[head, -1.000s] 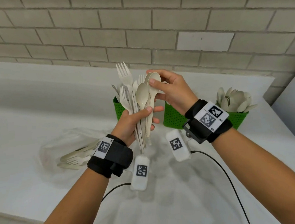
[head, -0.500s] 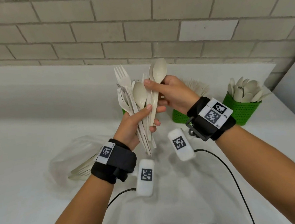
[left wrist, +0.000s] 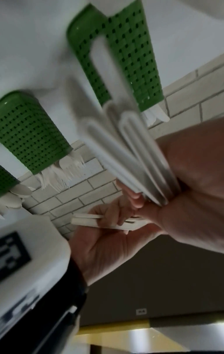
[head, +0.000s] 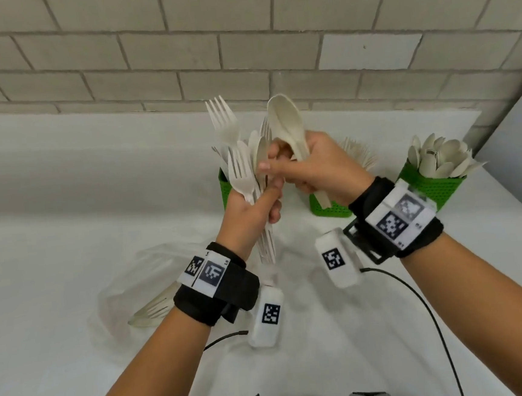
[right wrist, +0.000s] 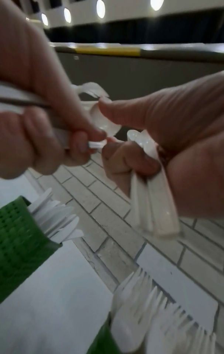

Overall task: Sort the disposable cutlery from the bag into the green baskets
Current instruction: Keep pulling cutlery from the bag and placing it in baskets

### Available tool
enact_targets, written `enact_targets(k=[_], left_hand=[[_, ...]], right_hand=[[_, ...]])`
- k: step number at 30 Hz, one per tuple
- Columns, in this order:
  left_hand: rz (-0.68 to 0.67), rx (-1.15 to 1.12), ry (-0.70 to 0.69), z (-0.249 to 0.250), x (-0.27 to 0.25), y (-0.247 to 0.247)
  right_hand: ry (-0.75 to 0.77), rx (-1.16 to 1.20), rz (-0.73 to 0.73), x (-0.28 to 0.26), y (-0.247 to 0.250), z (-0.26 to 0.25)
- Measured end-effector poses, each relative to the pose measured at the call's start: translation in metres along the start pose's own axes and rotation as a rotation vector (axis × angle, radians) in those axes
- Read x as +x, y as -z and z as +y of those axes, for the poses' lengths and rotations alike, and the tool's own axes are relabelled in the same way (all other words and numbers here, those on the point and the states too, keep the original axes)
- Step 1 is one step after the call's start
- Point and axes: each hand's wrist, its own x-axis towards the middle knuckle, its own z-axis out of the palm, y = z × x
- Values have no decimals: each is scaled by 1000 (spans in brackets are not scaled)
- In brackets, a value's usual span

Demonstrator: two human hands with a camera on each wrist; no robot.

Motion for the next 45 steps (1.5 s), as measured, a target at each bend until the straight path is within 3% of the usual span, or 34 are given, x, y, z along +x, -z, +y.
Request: enact_targets(k=[4,9,15,22,28,34,37,42,45], left_hand=[[-11,81,-43,-1,0,-2],[-107,-39,62,-2,-7,-2],[-260,-379,232,-3,-7,4],[-257,-668,354,-8,-2,12],[-171,-492,385,-2,4,2],[-248,-273,435,-7,1,-14],[-183,-314,401,-5,2,-19],[-98,-379,355,-4,4,-23],[-59,-390,330,-5,3,-23]], right_hand=[[52,94,37,2,-3,4],[151,114,84,4,2,2],[203,285,333,15,9,-12],[206,664,637,28,28,-17],[30,690,454,24,11,1],[149,828,485,25,1,-1],[120,865,453,19,-3,6],[28,727,387,5,1,23],[-26,404,358,-3,9,29]])
